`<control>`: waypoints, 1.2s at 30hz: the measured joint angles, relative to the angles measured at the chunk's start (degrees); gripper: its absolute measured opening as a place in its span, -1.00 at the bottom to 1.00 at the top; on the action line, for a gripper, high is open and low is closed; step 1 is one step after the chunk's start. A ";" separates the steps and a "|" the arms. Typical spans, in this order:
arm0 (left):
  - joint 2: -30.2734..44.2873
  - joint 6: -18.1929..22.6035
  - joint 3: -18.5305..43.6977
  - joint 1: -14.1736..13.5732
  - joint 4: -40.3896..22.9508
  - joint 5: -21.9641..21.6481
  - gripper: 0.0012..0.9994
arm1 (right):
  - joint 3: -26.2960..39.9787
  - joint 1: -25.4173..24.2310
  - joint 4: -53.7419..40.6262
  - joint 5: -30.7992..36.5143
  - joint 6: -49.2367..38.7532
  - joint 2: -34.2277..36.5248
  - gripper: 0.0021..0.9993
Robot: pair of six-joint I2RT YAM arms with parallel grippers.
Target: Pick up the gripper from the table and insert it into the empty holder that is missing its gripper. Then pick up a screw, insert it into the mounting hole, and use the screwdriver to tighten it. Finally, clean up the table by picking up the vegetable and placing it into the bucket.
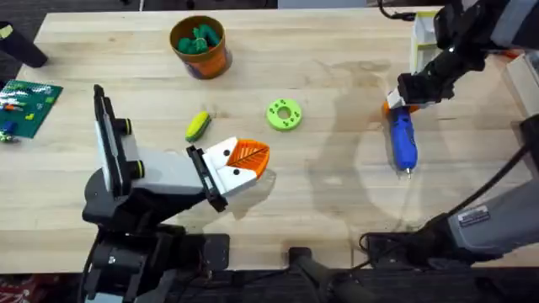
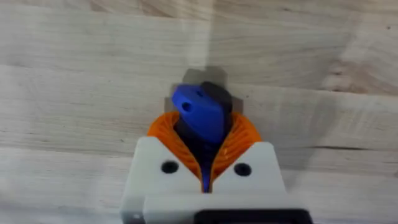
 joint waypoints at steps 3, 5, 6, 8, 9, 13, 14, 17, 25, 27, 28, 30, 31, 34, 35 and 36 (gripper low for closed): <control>0.00 0.01 0.00 0.00 0.00 0.00 -0.99 | 0.00 0.00 0.00 0.00 0.00 0.00 -0.91; 0.00 0.01 0.00 0.00 0.00 0.00 -0.99 | 0.00 0.00 -0.03 0.02 0.16 -0.02 -0.85; 0.00 -0.01 0.00 0.00 0.00 0.00 -0.99 | 0.00 0.00 -0.18 -0.07 0.23 -0.01 -0.62; 0.00 0.01 0.00 0.00 0.00 0.00 -0.99 | 0.00 0.08 -0.45 -0.26 0.24 -0.04 -0.07; 0.00 0.01 0.00 0.00 0.00 0.00 -0.99 | 0.00 0.13 -0.49 -0.45 0.24 -0.04 0.22; 0.00 -0.01 0.00 0.00 0.00 -0.02 -0.99 | 0.00 0.25 -0.48 -0.75 0.04 -0.04 0.97; 0.00 0.00 0.00 0.00 0.00 -0.02 -0.99 | 0.00 0.29 -0.51 -0.78 0.04 -0.04 0.98; 0.00 0.01 0.00 0.00 0.00 -0.02 -0.99 | 0.00 0.33 -0.71 -0.81 0.03 -0.04 0.99; 0.00 -0.02 0.00 0.00 0.00 -0.02 -0.99 | 0.17 0.31 -5.49 -0.03 -0.63 -0.04 0.99; 0.00 -0.01 0.00 0.00 0.00 -0.02 -0.99 | 0.17 0.31 -5.73 0.01 -0.60 -0.04 0.99; 0.00 0.00 0.00 0.00 0.00 -0.02 -0.99 | 0.17 0.31 -5.96 0.03 -0.42 -0.04 0.99; 0.00 -0.01 0.00 0.00 0.00 -0.02 -0.99 | 0.17 0.31 -6.91 0.17 -0.03 -0.04 0.99; 0.00 0.00 0.00 0.00 0.00 -0.02 -0.99 | 0.17 0.31 -7.12 0.23 0.09 -0.04 0.99; 0.00 0.01 0.00 0.00 0.00 -0.02 -0.99 | 0.16 0.43 -7.19 0.43 0.95 -0.04 0.99; 0.00 -0.01 0.00 0.00 0.00 -0.02 -0.99 | 0.12 0.53 -7.36 0.60 1.44 -0.04 0.99; 0.00 0.00 0.00 0.00 0.00 -0.02 -0.99 | 0.05 0.70 -7.52 0.82 1.92 -0.04 0.99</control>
